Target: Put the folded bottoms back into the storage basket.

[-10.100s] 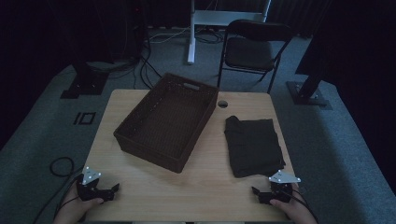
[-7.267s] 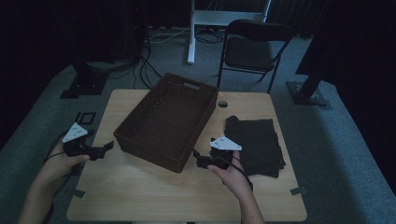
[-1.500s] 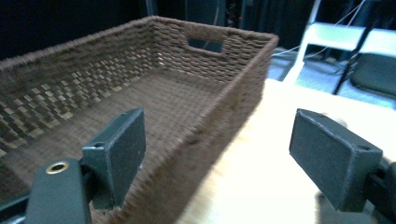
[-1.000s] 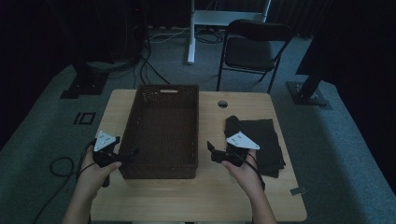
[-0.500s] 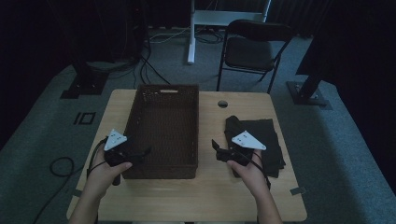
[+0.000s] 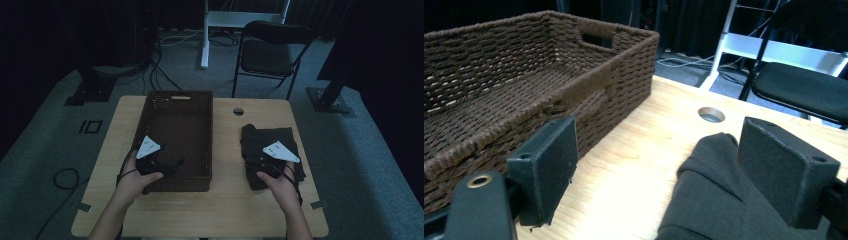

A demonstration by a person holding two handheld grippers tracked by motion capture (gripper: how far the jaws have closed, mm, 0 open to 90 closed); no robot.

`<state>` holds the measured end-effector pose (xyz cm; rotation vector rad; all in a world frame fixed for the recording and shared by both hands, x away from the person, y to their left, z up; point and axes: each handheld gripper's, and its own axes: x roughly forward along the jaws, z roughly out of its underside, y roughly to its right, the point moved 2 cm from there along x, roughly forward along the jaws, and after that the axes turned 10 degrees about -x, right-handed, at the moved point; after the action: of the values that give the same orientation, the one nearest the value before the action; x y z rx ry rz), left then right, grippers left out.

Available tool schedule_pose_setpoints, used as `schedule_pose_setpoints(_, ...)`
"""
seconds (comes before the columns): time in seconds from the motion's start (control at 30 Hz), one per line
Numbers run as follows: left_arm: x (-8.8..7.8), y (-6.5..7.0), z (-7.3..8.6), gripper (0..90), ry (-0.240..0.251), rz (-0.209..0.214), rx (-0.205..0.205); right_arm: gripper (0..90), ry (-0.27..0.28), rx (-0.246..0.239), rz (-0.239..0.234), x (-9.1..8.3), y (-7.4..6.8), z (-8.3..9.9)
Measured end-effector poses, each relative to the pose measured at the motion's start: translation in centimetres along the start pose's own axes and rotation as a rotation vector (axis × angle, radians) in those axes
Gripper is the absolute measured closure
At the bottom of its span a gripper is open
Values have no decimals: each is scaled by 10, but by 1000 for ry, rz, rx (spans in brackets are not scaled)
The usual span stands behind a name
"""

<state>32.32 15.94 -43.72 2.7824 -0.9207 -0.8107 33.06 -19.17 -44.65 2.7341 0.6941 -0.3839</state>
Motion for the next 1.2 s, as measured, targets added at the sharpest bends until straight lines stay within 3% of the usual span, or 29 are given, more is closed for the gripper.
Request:
schedule_pose_setpoints(0.3,20,19,0,145,-10,50,15,165,-26,16,44,-14,19,12)
schedule_pose_setpoints(0.6,33,33,-3,145,-8,73,24,165,-45,46,84,-28,40,29)
schedule_pose_setpoints(0.9,51,55,-9,144,-11,103,58,164,-70,60,116,-42,60,45)
schedule_pose_setpoints(1.2,72,78,-15,144,-4,143,60,163,-76,78,146,-54,76,56)
